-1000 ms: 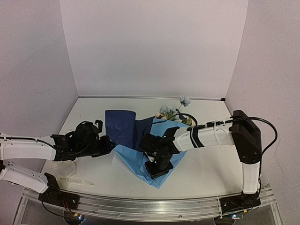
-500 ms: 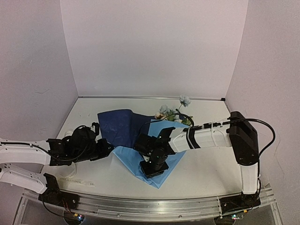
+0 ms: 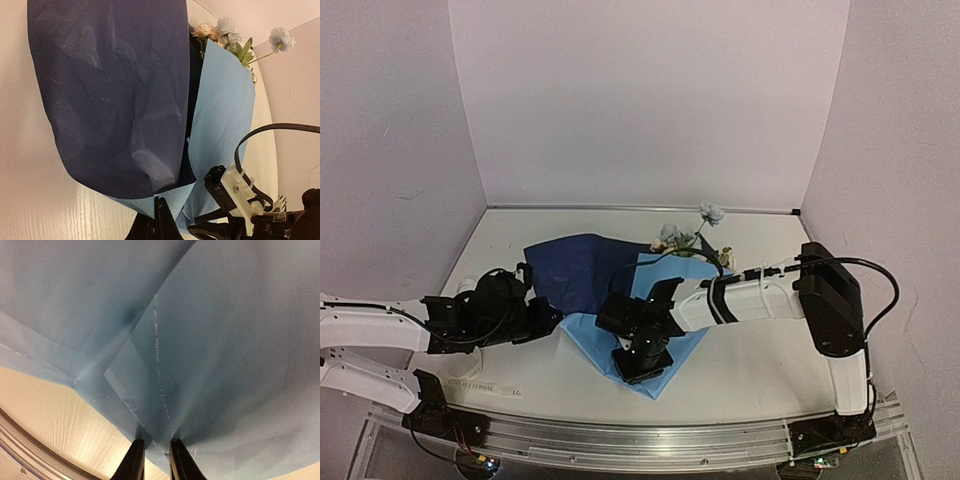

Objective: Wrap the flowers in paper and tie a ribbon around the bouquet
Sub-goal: Press the fold line on the 2/3-folded wrapping paper, then fold the left corner of the flattened wrapping paper at the center of the board.

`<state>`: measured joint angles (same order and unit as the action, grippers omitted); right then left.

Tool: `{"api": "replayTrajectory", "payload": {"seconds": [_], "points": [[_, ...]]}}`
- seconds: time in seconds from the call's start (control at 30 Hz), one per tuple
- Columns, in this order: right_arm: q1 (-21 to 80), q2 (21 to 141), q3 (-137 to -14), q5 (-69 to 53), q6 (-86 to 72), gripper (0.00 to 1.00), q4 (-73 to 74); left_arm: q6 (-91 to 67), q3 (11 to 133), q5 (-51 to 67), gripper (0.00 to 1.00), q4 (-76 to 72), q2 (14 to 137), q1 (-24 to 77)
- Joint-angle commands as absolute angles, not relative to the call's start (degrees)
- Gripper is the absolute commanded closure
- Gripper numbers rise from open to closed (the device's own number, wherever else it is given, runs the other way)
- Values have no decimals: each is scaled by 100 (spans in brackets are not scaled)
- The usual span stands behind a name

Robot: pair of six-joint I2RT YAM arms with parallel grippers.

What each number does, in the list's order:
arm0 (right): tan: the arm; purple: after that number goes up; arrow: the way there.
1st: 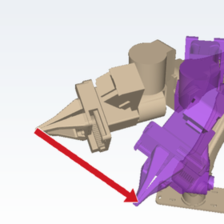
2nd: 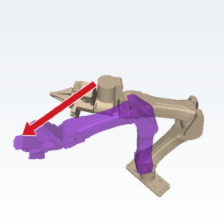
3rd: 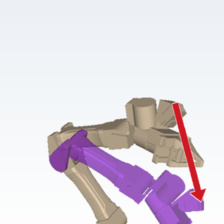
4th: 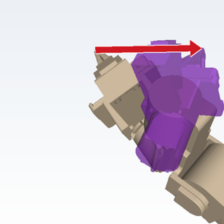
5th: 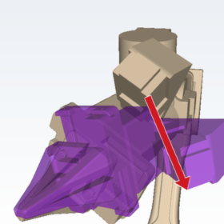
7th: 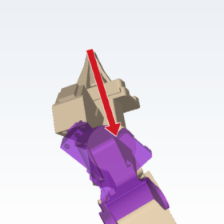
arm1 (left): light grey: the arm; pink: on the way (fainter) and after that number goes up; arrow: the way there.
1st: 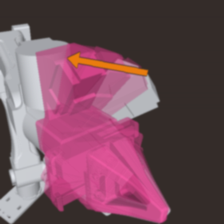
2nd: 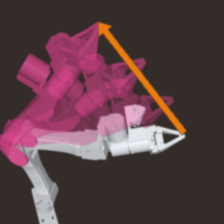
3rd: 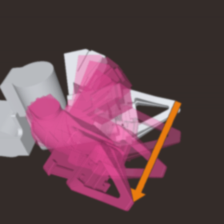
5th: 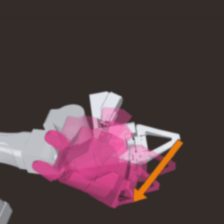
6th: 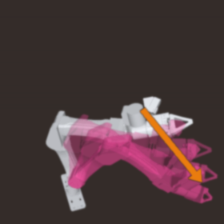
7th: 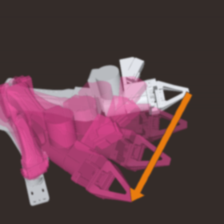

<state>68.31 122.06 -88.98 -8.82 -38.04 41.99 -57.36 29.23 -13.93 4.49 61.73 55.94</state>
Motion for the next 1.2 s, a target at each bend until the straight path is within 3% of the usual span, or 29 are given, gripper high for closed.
{"api": "replayTrajectory", "payload": {"seconds": [0.0,0.27,0.7,1.17], "points": [[6854,12550,-9238,-491,-3816,80,4409,-5769,3050,-1461,100,587,6044,5626],[6889,12676,-9166,-589,-3772,80,4668,-5803,3120,-1498,100,786,5829,5634],[6344,11095,-8450,-2586,-3481,76,4411,-4293,4216,-871,99,850,6897,5757],[5074,9625,-6104,-1727,-4648,76,3627,-3145,5546,-264,97,960,8353,6444]]}}
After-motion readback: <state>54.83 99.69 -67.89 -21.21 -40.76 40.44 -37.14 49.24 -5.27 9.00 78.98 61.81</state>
